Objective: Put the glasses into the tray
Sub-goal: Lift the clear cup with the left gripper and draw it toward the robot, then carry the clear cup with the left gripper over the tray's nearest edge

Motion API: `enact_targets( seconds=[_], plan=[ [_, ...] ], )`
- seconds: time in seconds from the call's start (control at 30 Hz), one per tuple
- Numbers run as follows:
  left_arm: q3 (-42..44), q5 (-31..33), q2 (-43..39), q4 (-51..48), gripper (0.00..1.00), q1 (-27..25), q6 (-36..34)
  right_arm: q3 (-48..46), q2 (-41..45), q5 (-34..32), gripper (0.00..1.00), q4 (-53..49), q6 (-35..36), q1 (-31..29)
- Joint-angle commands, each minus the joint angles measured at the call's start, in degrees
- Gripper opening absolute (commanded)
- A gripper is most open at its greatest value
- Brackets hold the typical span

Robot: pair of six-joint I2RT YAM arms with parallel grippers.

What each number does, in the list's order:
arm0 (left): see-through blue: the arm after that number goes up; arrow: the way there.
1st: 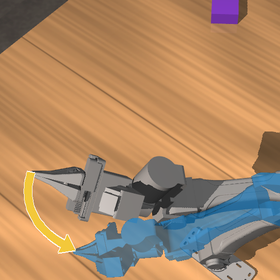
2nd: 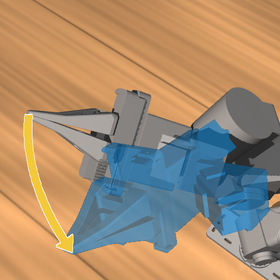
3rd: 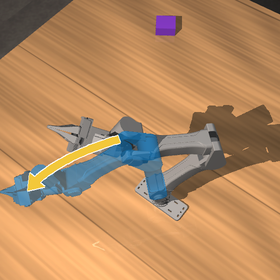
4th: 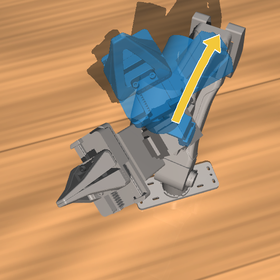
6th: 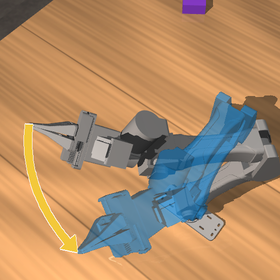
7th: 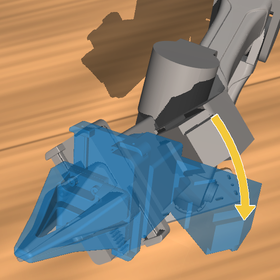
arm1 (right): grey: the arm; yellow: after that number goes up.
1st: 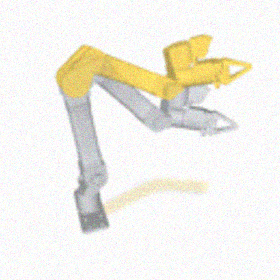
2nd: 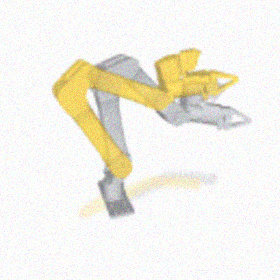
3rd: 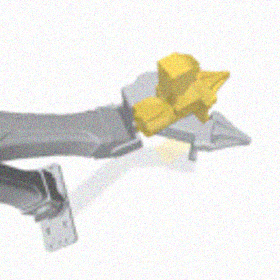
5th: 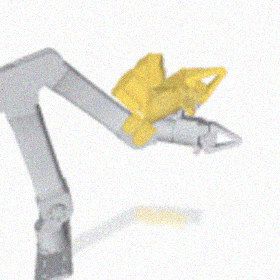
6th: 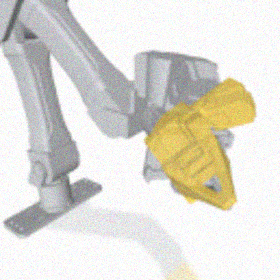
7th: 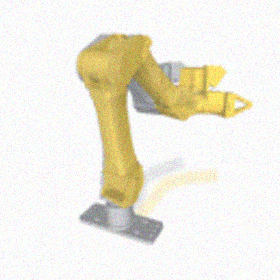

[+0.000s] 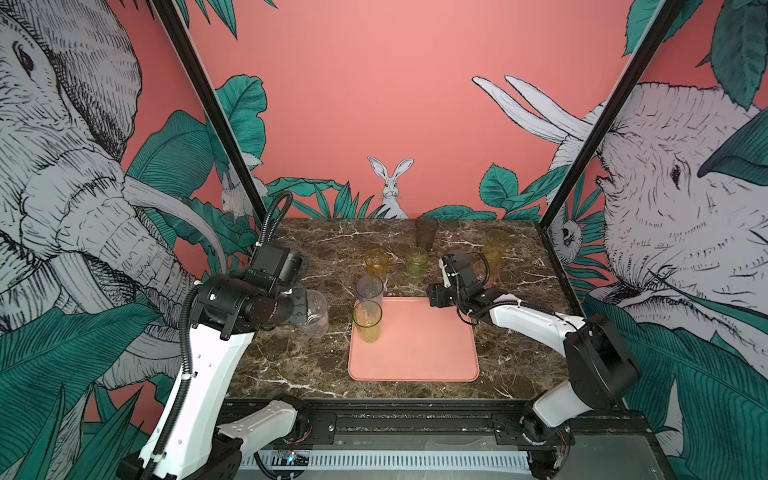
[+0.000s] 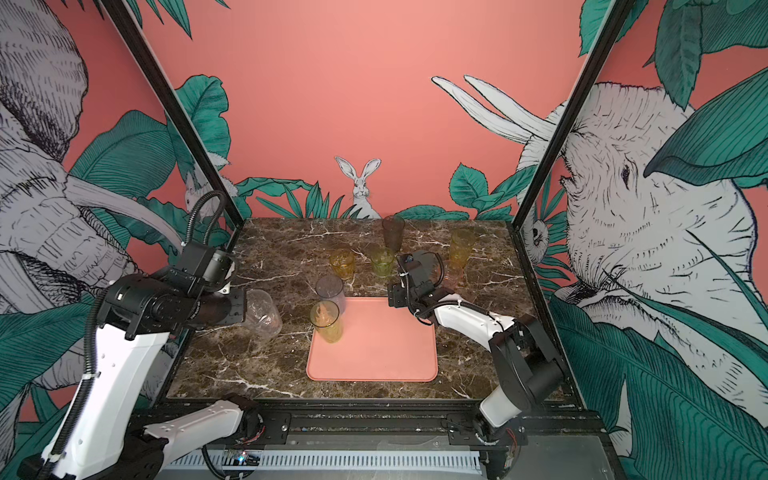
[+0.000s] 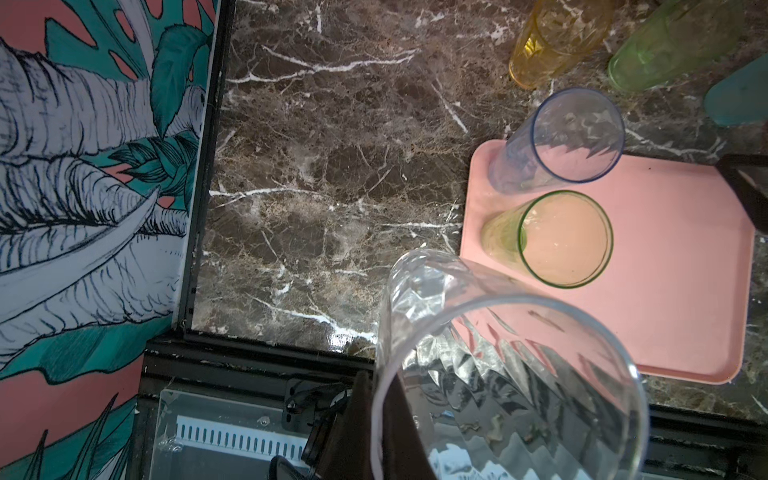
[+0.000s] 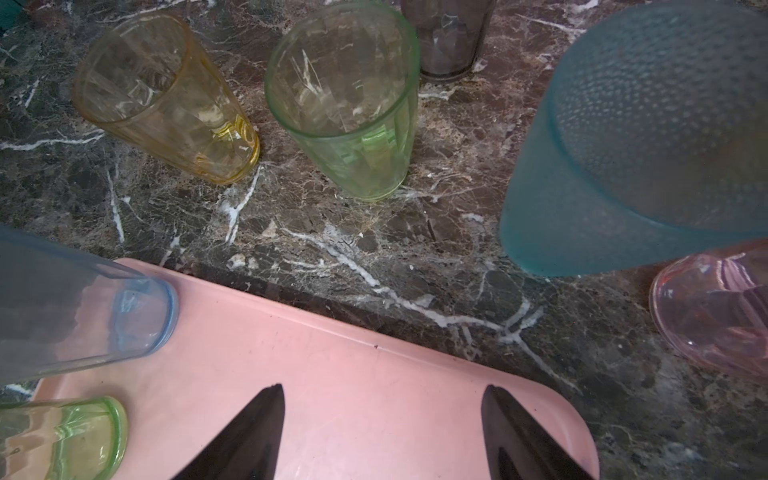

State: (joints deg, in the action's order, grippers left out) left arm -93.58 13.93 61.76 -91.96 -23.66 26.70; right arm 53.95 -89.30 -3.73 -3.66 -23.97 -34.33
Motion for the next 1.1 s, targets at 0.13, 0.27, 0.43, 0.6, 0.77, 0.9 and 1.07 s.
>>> enact_targets(
  seconds=[0.13,0.27,0.43,0.6,0.77,0.9,1.07],
  plan=[
    [3.8,-1.9,-5.2,-5.1,0.00,-0.9,3.7,-1.1,0.9,-2.1,0.77,2.1,0.7,0.3],
    [8.5,-4.4,-7.5,-4.1,0.00,-0.9,4.1,-0.7,0.1,-2.1,0.77,1.9,0.7,0.3],
    [14.6,-6.4,-10.7,-0.6,0.00,-1.0,3.4,-0.6,-0.6,-2.1,0.77,2.1,0.8,0.3],
    [20.3,-8.7,-12.1,3.0,0.00,-1.1,3.8,-0.2,-1.3,-2.6,0.77,1.7,1.0,0.3],
    [23.5,-8.0,-12.7,4.8,0.00,-2.0,5.8,-0.3,-1.6,-2.6,0.77,2.1,1.0,0.2],
    [25.9,-8.1,-13.5,7.4,0.00,-4.0,8.0,0.0,-2.0,-2.6,0.77,1.8,1.1,0.2],
    [27.0,-5.9,-12.3,9.8,0.00,-8.7,10.7,0.3,-2.0,-2.5,0.77,1.7,1.1,0.3]
  ],
)
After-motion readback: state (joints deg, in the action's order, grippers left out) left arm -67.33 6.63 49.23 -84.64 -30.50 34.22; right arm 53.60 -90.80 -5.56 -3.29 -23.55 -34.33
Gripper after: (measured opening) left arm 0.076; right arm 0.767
